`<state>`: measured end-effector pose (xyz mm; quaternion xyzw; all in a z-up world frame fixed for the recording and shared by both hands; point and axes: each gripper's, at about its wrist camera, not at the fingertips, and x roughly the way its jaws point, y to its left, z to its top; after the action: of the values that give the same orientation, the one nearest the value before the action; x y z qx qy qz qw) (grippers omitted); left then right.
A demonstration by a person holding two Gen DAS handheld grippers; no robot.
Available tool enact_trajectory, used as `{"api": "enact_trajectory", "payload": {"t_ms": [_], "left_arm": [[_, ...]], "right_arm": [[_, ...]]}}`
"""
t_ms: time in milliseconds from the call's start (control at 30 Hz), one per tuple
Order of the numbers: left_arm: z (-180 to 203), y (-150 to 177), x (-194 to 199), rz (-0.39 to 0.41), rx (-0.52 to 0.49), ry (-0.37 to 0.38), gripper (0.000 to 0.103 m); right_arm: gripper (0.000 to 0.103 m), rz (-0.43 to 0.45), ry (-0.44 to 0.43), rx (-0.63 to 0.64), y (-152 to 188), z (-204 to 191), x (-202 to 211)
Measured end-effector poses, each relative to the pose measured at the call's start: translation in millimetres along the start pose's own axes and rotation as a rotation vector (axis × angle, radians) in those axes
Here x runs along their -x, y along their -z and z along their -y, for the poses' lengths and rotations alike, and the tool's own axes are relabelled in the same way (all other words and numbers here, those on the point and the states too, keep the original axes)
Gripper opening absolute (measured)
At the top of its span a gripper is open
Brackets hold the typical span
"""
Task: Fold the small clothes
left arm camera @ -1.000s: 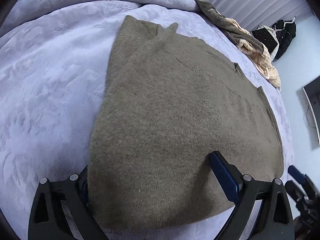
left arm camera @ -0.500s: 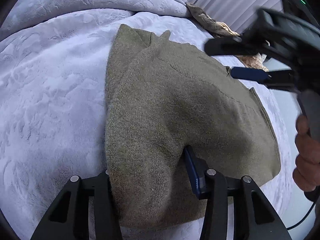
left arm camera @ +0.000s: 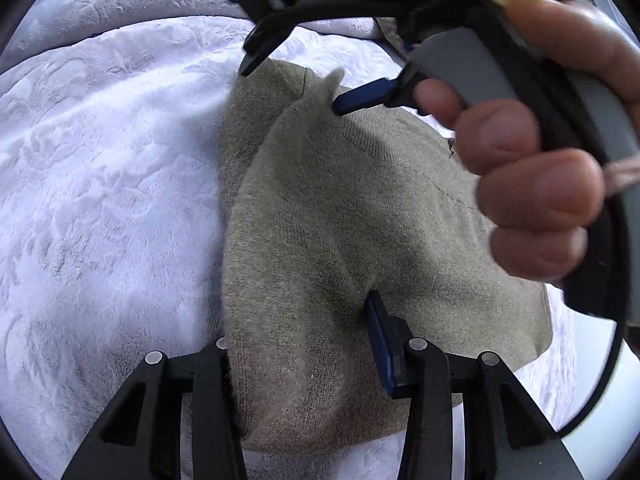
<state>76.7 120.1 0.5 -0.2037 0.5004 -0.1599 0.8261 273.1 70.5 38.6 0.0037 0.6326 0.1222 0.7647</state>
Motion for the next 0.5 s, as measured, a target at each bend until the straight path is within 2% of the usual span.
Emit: {"api": "enact_trajectory", "payload": {"t_ms": [67, 200, 267, 300, 333, 367, 433, 500], "left_arm": [[-7, 2, 4, 0.009, 0.018, 0.02, 0.045], [-23, 4, 8, 0.0, 0.085, 0.077, 0.045], [-31, 6, 14, -0.002, 0.119, 0.103, 0.045], [-35, 7, 17, 0.0, 0.13, 0.113, 0.045], [-38, 9, 22, 0.006, 0.142, 0.122, 0.048], [-44, 11, 29, 0.017, 0.157, 0.138, 0.065], [-52, 18, 44, 0.062, 0.18, 0.185, 0.083], [-63, 23, 62, 0.112, 0.201, 0.205, 0.083]], "right_arm": [[0.083, -0.036, 0.018, 0.001, -5, -6, -12], [0.091, -0.087, 0.111, 0.035, -11, -21, -33], [0.09, -0.095, 0.171, 0.07, -10, -31, -39], [0.085, -0.096, 0.194, 0.085, -9, -35, -41], [0.071, -0.088, 0.214, 0.098, -7, -37, -41], [0.065, -0.075, 0.234, 0.111, -5, -39, -40], [0.035, -0.056, 0.228, 0.122, -3, -35, -33], [0.024, -0.045, 0.174, 0.097, -2, -22, -21]]}}
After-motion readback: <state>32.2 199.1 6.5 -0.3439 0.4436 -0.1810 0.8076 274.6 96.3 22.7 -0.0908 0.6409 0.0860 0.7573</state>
